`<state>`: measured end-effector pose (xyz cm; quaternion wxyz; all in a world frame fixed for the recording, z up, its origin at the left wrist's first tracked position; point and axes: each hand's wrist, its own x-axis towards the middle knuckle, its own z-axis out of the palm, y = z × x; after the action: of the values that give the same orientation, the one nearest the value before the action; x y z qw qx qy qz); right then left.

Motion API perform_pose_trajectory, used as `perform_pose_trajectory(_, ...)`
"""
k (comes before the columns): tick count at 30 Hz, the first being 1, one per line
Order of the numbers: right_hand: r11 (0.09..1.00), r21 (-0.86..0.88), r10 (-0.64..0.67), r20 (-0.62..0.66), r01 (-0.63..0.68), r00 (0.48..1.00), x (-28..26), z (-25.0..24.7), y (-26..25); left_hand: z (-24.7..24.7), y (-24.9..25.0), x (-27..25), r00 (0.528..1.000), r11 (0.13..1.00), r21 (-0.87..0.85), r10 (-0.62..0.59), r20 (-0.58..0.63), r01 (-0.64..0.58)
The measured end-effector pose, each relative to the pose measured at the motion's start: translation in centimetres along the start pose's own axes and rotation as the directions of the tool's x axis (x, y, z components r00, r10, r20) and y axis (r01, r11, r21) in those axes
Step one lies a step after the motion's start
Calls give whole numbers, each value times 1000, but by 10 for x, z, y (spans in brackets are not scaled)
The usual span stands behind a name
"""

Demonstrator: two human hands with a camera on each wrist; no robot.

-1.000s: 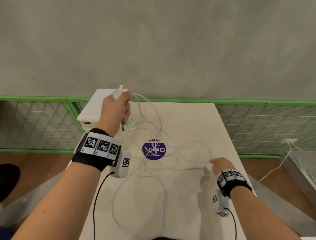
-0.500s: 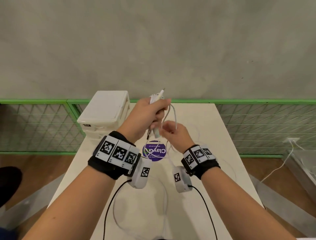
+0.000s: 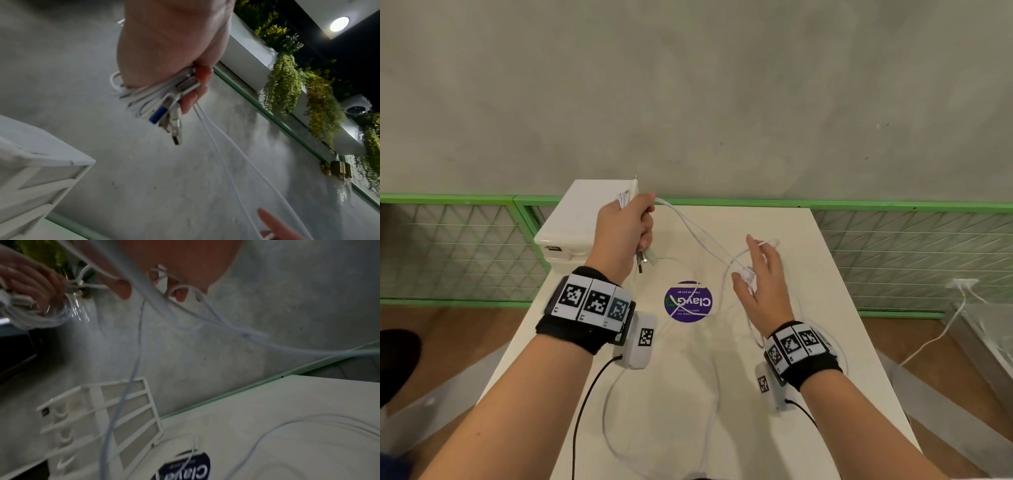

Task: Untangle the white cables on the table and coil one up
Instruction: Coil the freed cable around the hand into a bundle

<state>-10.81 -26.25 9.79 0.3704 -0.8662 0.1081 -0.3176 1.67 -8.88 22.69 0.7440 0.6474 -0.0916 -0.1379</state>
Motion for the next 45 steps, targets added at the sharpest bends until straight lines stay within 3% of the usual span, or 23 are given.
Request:
perform_pose_trajectory(2, 995, 91, 48, -199, -30, 979, 3, -5, -2, 1, -1, 0, 1000, 1000, 23, -6, 12, 6)
perform_pose_trajectory(5, 984, 176, 72, -288, -21, 955, 8, -17, -10, 0, -3, 0, 1000, 1000, 23, -9, 7, 9)
perform_pose_trajectory(8, 997, 73, -4, -237, 22, 972, 8, -19, -9, -1, -4, 0, 1000, 1000, 21, 3, -17, -2)
perform_pose_trajectory(11, 989, -144, -56, -134, 36, 989, 10, -14, -1, 1, -4, -1, 1000, 997, 78, 21, -10, -20)
perform_pose_trajectory(14, 975, -221, 40, 71, -24, 997, 8, -9, 1, 5, -8, -4, 998, 982, 185, 19, 52, -29)
perform_pose_trajectory(18, 970, -144, 196, -21, -197, 980, 3, -8, -1, 2, -20, -3, 999, 958, 285, -36, 30, 26)
perform_pose_trajectory(22, 922, 88, 388, -185, -378, 903, 1, -21, 9, -21, -33, 5, 990, 958, 261, -94, -103, 118)
perform_pose_trajectory(26, 895, 160, 446, -264, -418, 855, -4, -26, 17, -38, -42, 11, 972, 966, 189, -143, -184, 178)
perform_pose_trajectory(29, 887, 225, 457, -299, -404, 838, -2, -26, 13, -37, -43, 12, 977, 969, 193, -116, -179, 151)
perform_pose_trajectory(31, 859, 327, 483, -260, -394, 836, 5, -28, 7, -31, -40, 9, 990, 973, 202, -85, -116, 107)
perform_pose_trajectory(33, 854, 368, 458, -196, -368, 867, 12, -31, 3, -23, -39, 4, 997, 971, 227, -78, -9, 78)
perform_pose_trajectory(38, 866, 400, 334, -16, -300, 942, 18, -23, -28, 1, -44, -11, 963, 948, 309, -144, 226, 69)
perform_pose_trajectory(42, 777, 551, 323, 63, -303, 944, 21, -26, -43, 2, -50, -10, 948, 907, 417, -181, 261, 58)
perform_pose_trajectory(45, 703, 621, 394, 65, -346, 917, 22, -35, -44, -7, -56, -5, 962, 921, 377, -186, 199, 100)
